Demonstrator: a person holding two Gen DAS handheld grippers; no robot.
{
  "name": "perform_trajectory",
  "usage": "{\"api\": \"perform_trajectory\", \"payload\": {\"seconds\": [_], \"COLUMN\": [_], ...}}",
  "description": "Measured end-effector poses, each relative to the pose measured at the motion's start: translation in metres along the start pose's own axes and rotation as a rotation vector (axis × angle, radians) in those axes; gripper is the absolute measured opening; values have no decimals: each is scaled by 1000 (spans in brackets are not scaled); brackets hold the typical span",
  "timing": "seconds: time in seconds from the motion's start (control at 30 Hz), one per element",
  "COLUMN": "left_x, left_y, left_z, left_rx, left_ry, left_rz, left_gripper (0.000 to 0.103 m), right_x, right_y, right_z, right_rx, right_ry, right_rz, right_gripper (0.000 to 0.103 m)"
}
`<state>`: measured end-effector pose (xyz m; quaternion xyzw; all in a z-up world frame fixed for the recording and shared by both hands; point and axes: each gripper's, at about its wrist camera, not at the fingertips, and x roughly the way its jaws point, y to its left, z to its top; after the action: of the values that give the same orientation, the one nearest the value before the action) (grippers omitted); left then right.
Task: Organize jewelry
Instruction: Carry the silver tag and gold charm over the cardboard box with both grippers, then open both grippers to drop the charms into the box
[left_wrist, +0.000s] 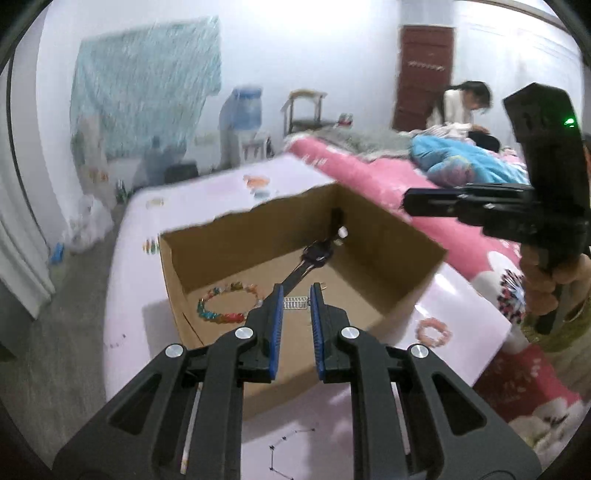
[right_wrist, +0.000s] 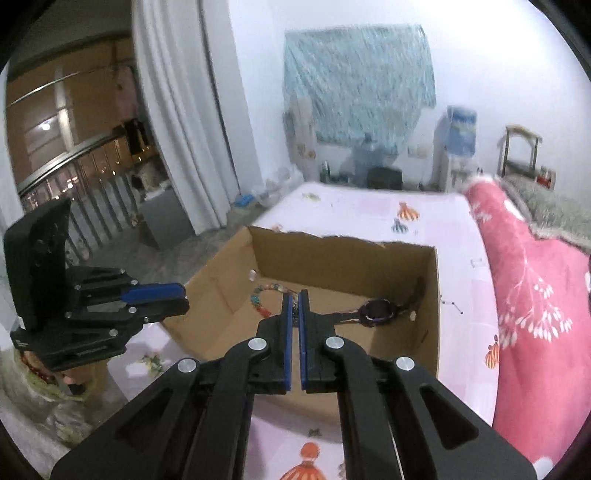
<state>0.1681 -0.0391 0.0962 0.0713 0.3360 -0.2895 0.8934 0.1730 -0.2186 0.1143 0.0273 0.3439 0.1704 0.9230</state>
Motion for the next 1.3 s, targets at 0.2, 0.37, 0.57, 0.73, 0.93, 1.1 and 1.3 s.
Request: {"api": "perform_trajectory", "payload": {"seconds": [0.2, 0.37, 0.57, 0.73, 0.93, 1.1, 1.3], "left_x": [61, 86, 93, 91, 82, 65, 52], "left_y": [37, 43, 42, 43, 43, 37, 31], "left_z": [5, 0, -3, -1, 5, 12, 18], "left_rx": [-116, -144, -147, -157, -167, -136, -115], "left_ry": [184, 268, 289, 285, 243, 176, 133], "left_rz": [-52, -68, -68, -67, -60, -45, -32], "left_gripper": [14, 14, 14, 19, 23, 31, 36], "right_x": [67, 101, 108, 107, 108, 107, 97], "right_y": [-35, -52, -56, -59, -63, -68, -65], "right_z": [14, 3, -4, -3, -1, 2, 10], "right_rx": [76, 129, 125, 121, 124, 148, 144], "right_ry": [225, 355, 382, 375, 372, 361, 318], "right_rz": [-15, -24, -41, -45, -44, -31, -32], "right_gripper": [3, 3, 3, 3, 4, 7, 17]}}
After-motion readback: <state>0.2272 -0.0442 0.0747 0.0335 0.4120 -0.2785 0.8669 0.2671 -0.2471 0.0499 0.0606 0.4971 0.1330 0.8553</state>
